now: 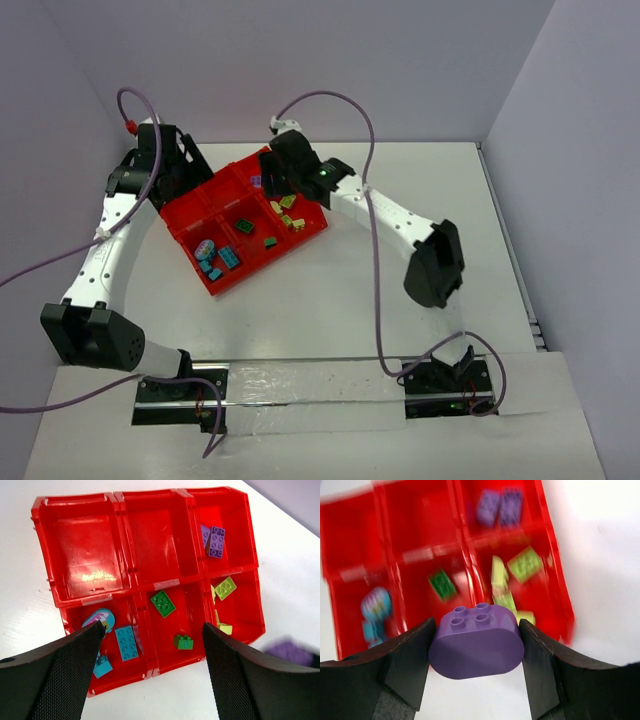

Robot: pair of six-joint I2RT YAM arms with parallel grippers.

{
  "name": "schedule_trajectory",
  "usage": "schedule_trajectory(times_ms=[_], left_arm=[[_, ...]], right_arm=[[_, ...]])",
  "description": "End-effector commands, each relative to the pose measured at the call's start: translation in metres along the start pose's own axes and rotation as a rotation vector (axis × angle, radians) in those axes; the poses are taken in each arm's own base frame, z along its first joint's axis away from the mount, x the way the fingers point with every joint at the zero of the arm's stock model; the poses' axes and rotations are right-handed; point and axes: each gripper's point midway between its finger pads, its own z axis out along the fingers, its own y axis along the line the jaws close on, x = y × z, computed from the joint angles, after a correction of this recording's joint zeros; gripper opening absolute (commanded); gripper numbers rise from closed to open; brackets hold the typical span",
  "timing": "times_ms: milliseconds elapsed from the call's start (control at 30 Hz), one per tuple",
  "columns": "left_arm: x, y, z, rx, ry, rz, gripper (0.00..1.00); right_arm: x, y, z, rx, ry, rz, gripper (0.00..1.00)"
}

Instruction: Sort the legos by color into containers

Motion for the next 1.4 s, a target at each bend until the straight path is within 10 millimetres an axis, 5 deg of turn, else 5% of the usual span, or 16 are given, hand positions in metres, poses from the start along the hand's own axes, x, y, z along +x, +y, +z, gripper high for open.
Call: schedule_trajectory(times_ms=[0, 333, 700, 767, 867, 1067, 1267, 1367], left_arm=[[-0.01, 0.005, -0.027, 0.024, -0.059, -0.041, 0.88], [0.005, 0.022, -0.036, 0.005, -0.059, -0.076, 0.88], [0.017, 0.029, -0.034, -0.012, -0.033, -0.081, 0.88], [0.017, 0.031, -0.035, -0.02, -0.035, -0.078, 0.88], [0.016, 0.033, -0.037, -0.031, -0.041, -0.073, 0.88], [0.016, 0.034, -0.04, -0.028, -0.043, -0.079, 0.88], [0.015, 0.03, -0.042, -0.005, -0.052, -0.082, 0.88], [0.012, 0.027, -0.043, 0.015, -0.066, -0.076, 0.87]], right_arm=[[-0.047, -0.013, 0.025, 0.082, -0.103, 0.041, 0.41], [-0.085, -0.004, 0.089, 0.019, -0.304, 0.086, 0.47], [-0.081, -0.013, 0.132, 0.002, -0.355, 0.122, 0.55], [-0.077, -0.014, 0.139, -0.01, -0.35, 0.131, 0.62], [-0.083, -0.008, 0.14, -0.045, -0.367, 0.132, 0.86], [-0.116, 0.001, 0.112, -0.089, -0.433, 0.125, 1.0], [-0.174, -0.013, 0.012, -0.026, -0.531, 0.091, 1.0], [-0.175, -0.044, -0.028, 0.068, -0.515, 0.112, 1.0]])
